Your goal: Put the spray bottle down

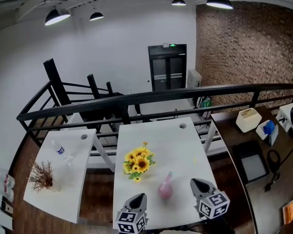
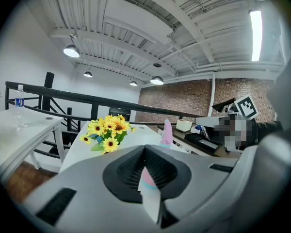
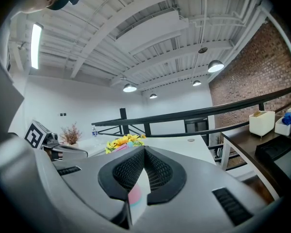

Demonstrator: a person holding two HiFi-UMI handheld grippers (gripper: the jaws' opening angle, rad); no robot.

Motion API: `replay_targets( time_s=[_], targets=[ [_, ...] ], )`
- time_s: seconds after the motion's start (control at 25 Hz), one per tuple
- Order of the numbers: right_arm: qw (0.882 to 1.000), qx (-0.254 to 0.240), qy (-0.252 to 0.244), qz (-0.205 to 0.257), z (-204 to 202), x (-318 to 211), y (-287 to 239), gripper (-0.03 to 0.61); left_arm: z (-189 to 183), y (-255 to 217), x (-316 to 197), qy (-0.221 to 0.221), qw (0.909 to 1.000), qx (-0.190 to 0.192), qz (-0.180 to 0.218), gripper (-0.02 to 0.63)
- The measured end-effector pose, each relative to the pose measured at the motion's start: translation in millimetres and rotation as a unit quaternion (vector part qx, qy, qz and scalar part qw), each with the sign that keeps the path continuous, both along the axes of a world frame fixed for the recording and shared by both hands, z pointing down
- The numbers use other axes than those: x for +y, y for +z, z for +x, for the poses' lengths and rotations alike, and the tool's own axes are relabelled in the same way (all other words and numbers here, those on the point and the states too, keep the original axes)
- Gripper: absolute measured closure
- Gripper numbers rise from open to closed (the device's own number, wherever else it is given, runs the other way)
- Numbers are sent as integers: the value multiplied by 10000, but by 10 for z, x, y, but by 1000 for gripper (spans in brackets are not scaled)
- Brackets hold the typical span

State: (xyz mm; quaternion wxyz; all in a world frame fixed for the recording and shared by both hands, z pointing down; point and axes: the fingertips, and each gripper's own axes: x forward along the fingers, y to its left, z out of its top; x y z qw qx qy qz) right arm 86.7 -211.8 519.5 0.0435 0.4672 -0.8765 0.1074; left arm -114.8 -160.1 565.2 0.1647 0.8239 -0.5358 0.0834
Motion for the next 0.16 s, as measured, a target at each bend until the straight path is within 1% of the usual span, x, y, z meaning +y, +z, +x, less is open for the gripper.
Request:
replay_targets(
  time_s=[0.16],
  targets=[
    [10000,-1,18,-23,35,1,8,598,33,38,0,24,10000,15,-28,623]
  ],
)
